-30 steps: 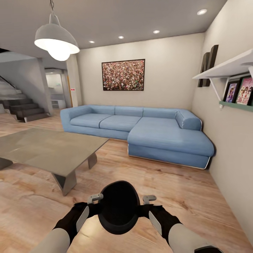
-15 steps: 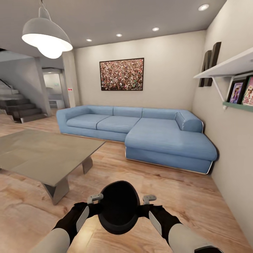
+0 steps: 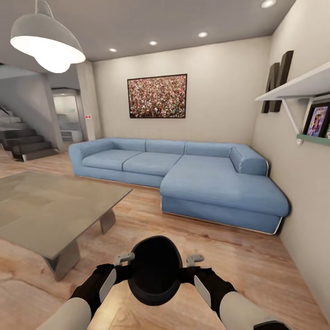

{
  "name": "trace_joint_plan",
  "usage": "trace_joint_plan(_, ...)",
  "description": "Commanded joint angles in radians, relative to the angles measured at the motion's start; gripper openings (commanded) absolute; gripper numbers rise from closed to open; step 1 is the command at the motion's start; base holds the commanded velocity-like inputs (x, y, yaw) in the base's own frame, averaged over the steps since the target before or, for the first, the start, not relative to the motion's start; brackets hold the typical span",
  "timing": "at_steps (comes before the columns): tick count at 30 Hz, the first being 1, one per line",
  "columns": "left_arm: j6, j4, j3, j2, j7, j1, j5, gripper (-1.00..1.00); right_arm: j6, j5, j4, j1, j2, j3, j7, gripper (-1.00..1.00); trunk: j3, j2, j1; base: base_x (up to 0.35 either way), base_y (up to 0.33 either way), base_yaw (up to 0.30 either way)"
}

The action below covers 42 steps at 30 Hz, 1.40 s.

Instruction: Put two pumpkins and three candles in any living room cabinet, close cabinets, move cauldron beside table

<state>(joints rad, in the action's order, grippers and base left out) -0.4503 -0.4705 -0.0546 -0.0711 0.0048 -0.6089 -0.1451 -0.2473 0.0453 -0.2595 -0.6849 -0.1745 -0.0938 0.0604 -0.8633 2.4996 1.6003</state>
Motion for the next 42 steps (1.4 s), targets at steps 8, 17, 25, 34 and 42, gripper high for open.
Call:
trace_joint_plan(8, -0.007, -0.002, -0.006, -0.001, 0.000, 0.000, -0.005, -1.00, -0.006, 0.024, -0.017, -0.001, 0.000, 0.005, 0.033, -1.00, 0.001, 0.001, 0.000, 0.274, -0.079, 0.079)
trace_joint_plan(17, -0.007, -0.002, -0.006, -0.001, 0.000, 0.000, -0.005, -1.00, -0.006, 0.024, -0.017, -0.001, 0.000, 0.005, 0.033, -1.00, 0.008, 0.001, 0.000, 0.274, -0.079, 0.226)
trace_joint_plan(25, -0.007, -0.002, -0.006, -0.001, 0.000, 0.000, -0.005, -1.00, -0.006, 0.024, -0.017, -0.001, 0.000, 0.005, 0.034, -1.00, 0.011, 0.001, 0.000, 0.274, -0.079, 0.140)
trace_joint_plan(34, -0.007, -0.002, -0.006, -0.001, 0.000, 0.000, -0.005, -1.00, -0.006, 0.024, -0.017, -0.001, 0.000, 0.005, 0.036, -1.00, 0.012, 0.001, 0.000, 0.240, -0.126, 0.068)
trace_joint_plan(42, -0.007, -0.002, -0.007, -0.001, 0.000, 0.000, -0.005, -1.00, -0.006, 0.024, -0.017, -0.001, 0.000, 0.005, 0.036, -1.00, 0.018, 0.001, 0.000, 0.092, -0.253, 0.228)
